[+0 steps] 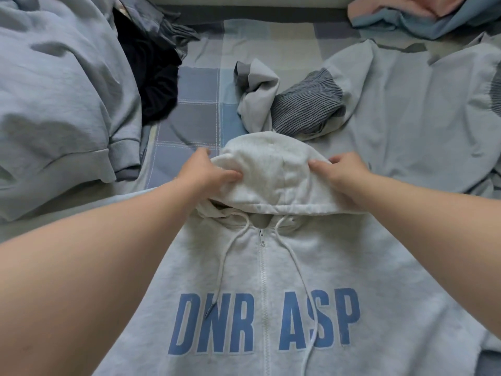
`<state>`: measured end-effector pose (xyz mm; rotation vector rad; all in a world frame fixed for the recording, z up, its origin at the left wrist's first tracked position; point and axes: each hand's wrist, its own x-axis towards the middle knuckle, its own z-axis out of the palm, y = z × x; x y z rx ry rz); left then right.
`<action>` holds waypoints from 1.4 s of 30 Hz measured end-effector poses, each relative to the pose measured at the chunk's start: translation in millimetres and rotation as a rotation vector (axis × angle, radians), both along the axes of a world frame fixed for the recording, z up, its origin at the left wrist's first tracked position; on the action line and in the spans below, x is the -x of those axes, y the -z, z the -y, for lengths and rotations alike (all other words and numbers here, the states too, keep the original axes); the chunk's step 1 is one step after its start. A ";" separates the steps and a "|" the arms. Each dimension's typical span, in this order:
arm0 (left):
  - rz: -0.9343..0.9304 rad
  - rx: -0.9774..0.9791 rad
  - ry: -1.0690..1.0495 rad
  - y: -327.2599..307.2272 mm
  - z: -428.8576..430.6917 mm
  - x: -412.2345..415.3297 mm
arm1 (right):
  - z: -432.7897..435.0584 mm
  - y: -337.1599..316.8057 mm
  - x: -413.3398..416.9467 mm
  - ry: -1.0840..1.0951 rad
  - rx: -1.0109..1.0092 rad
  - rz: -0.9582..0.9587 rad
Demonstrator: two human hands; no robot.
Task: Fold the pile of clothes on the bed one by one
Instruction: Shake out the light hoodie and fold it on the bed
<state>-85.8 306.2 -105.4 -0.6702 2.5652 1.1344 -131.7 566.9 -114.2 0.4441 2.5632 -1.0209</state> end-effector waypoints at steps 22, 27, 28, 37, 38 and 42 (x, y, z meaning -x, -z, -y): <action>-0.514 -0.026 0.049 -178.0 -19.8 33.9 | 27.9 -192.4 28.5 -0.092 0.057 -0.693; -0.717 0.268 0.201 -164.1 -14.5 -16.4 | 14.5 -183.0 -25.7 -0.219 0.034 -0.821; -0.776 0.318 0.248 -154.1 -12.8 -32.3 | 9.5 -171.7 -42.0 -0.276 -0.006 -0.876; -0.122 0.561 0.910 -26.5 -9.4 -194.9 | -29.5 -35.8 -203.6 -1.041 -0.349 -0.263; -0.118 0.519 0.878 -18.4 -9.7 -203.5 | -28.3 -29.4 -209.9 -1.000 -0.270 -0.256; -0.502 0.503 0.530 1.3 -19.3 -197.3 | -14.6 -15.7 -202.1 -0.715 -0.237 -0.534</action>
